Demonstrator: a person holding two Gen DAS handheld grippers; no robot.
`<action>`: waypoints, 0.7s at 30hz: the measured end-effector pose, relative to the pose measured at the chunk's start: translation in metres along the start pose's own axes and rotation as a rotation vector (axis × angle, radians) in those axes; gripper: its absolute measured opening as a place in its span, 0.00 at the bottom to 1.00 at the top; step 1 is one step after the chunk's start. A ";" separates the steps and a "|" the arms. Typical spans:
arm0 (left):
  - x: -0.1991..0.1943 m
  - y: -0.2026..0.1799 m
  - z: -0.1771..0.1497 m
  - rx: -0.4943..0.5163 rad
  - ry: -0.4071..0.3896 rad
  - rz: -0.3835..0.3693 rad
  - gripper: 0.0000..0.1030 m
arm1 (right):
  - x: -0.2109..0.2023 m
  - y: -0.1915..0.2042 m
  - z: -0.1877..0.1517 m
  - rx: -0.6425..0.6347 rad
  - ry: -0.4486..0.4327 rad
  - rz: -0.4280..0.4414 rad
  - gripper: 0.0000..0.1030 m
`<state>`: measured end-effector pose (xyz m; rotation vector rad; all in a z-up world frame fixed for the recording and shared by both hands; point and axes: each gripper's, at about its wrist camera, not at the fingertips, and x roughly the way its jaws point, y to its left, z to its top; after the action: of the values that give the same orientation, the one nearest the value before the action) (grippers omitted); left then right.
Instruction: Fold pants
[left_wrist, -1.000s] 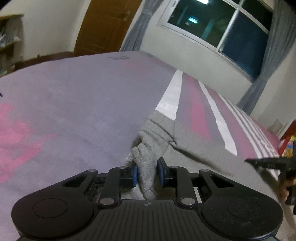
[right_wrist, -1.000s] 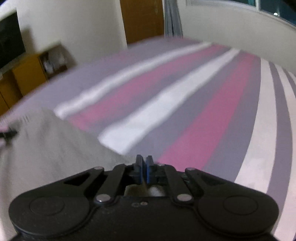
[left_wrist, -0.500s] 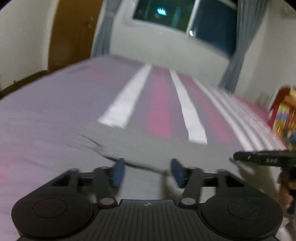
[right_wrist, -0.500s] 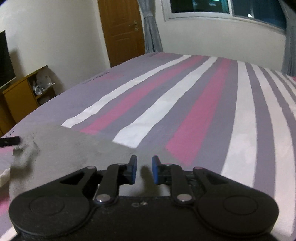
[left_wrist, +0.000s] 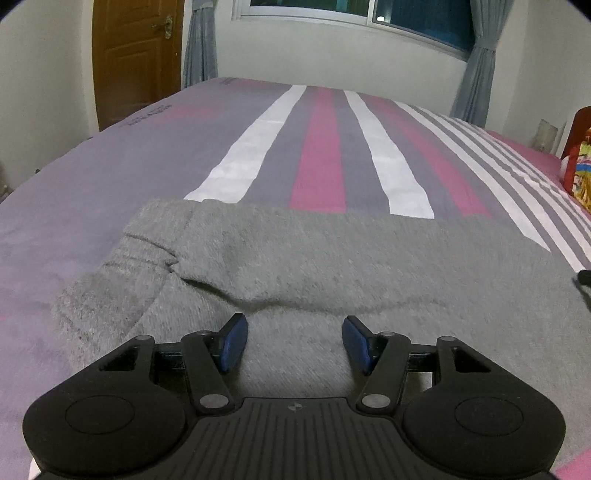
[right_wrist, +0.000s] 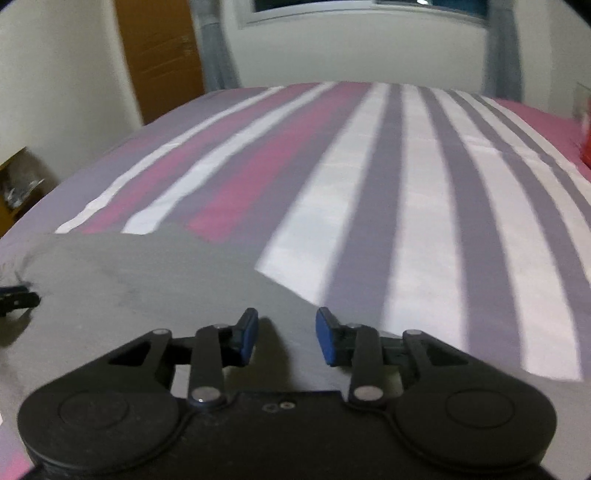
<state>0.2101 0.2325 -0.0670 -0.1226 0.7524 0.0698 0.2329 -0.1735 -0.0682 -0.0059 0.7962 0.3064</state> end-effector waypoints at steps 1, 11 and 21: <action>-0.002 0.000 0.000 0.001 0.001 -0.001 0.56 | -0.004 -0.003 -0.001 0.013 -0.009 -0.003 0.34; -0.004 -0.007 0.001 0.023 0.002 0.003 0.56 | -0.015 -0.021 -0.018 0.057 0.002 -0.028 0.36; -0.008 -0.014 -0.005 0.058 0.010 -0.002 0.56 | -0.019 -0.030 -0.024 0.052 0.022 -0.058 0.31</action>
<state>0.2022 0.2174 -0.0639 -0.0682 0.7632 0.0454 0.2115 -0.2101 -0.0753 0.0164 0.8240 0.2310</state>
